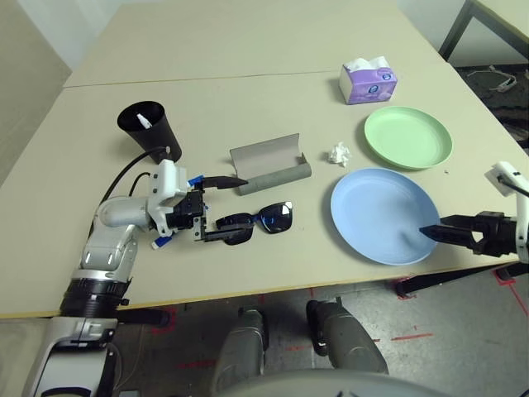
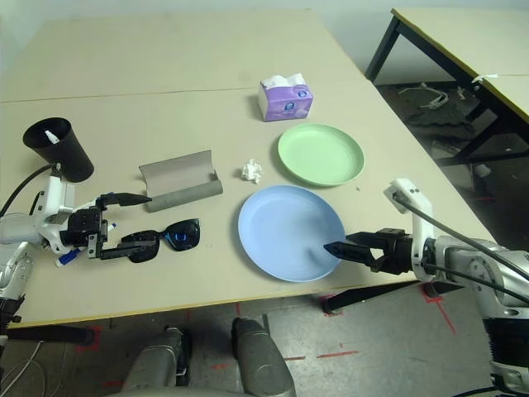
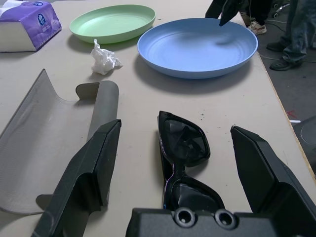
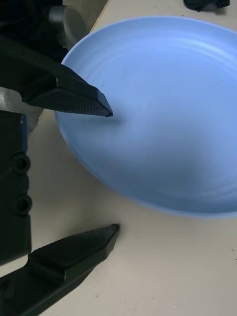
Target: Organize and tidy the items on the table.
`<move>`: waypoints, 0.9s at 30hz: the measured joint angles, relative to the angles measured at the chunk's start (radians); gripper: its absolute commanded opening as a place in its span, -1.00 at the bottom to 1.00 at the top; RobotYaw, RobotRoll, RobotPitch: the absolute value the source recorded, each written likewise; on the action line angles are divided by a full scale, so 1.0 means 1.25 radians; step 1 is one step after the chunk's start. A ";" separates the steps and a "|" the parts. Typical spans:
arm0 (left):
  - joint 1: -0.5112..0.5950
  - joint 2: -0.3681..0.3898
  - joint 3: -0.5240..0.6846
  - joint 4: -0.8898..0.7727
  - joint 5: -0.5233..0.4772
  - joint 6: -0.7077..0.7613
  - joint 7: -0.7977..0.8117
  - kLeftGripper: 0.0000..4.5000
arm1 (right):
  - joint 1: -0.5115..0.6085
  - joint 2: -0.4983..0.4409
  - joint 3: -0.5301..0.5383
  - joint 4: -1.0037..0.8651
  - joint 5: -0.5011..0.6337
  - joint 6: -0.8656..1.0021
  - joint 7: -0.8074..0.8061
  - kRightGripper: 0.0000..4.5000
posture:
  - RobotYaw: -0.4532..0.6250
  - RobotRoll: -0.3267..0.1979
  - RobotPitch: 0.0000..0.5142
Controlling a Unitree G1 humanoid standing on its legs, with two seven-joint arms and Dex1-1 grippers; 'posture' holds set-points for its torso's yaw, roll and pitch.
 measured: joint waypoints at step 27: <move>0.031 -0.013 -0.021 -0.020 0.030 -0.054 0.040 1.00 | -0.323 -0.009 0.060 0.123 -0.033 0.121 -0.025 -0.99 | -0.56 0.25 -0.30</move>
